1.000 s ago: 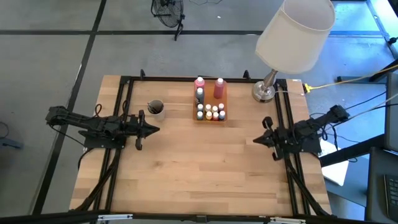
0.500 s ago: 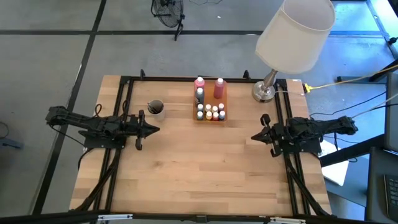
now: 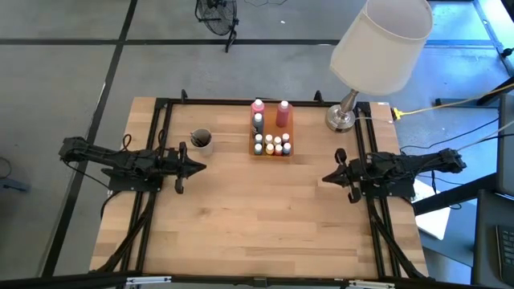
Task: Pick & Place Paint Supplies
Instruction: Return to Home Position
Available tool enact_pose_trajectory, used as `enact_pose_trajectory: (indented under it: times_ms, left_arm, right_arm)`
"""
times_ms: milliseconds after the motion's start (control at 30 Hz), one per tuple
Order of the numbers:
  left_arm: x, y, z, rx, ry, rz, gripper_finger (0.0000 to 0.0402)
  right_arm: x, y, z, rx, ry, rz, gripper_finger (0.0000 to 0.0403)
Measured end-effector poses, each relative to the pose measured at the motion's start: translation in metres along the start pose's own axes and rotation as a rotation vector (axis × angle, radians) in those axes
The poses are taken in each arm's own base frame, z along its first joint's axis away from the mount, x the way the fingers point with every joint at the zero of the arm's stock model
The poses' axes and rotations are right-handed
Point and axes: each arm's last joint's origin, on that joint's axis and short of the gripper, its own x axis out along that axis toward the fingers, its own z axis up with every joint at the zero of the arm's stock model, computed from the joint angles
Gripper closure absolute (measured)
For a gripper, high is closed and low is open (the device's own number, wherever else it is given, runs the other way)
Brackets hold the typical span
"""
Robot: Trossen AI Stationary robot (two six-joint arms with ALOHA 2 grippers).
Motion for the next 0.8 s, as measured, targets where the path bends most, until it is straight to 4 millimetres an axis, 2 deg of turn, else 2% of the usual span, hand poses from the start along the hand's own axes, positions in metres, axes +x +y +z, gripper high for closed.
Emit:
enact_pose_trajectory:
  times_ms: [300, 800]
  left_arm:
    - [0.0, 0.0, 0.0, 0.0, 0.0, 0.0, 0.0396]
    - [0.0, 0.0, 0.0, 0.0, 0.0, 0.0, 0.0396]
  right_arm:
    - [-0.0049, 0.001, 0.0057, -0.003, -0.073, 0.021, 0.0403]
    - [-0.0048, 0.0009, 0.0056, 0.001, -0.071, 0.019, 0.0403]
